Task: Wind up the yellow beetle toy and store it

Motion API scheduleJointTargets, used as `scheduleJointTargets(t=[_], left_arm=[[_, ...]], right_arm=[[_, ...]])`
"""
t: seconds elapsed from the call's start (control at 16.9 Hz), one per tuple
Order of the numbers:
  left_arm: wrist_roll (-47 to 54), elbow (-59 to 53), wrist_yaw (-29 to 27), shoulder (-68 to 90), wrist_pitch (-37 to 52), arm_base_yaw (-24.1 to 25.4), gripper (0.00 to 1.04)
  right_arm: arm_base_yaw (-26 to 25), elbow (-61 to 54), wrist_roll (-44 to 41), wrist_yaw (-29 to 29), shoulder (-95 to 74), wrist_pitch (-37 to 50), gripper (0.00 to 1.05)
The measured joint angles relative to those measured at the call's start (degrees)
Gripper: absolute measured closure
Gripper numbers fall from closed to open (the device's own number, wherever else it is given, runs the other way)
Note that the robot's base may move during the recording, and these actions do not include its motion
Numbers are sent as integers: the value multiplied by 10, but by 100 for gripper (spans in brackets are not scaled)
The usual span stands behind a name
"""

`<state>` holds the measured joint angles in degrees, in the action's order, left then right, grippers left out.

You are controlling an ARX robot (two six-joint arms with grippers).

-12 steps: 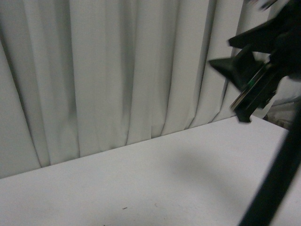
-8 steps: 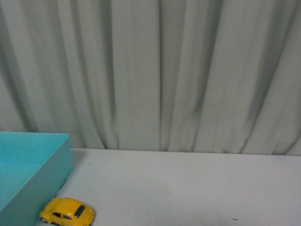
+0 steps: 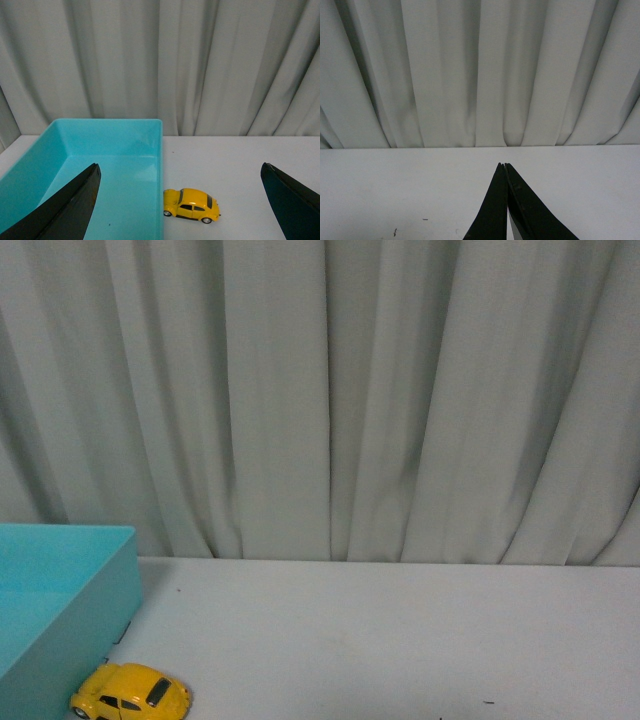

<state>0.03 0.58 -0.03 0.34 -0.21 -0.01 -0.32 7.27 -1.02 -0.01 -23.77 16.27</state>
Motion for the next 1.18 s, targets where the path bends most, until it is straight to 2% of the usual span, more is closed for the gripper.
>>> scheduleJointTargets(t=[1.18], left_arm=[[0,0,0,0,0,0,7]], right_arm=[[0,-67,2,0,135,-61,103]])
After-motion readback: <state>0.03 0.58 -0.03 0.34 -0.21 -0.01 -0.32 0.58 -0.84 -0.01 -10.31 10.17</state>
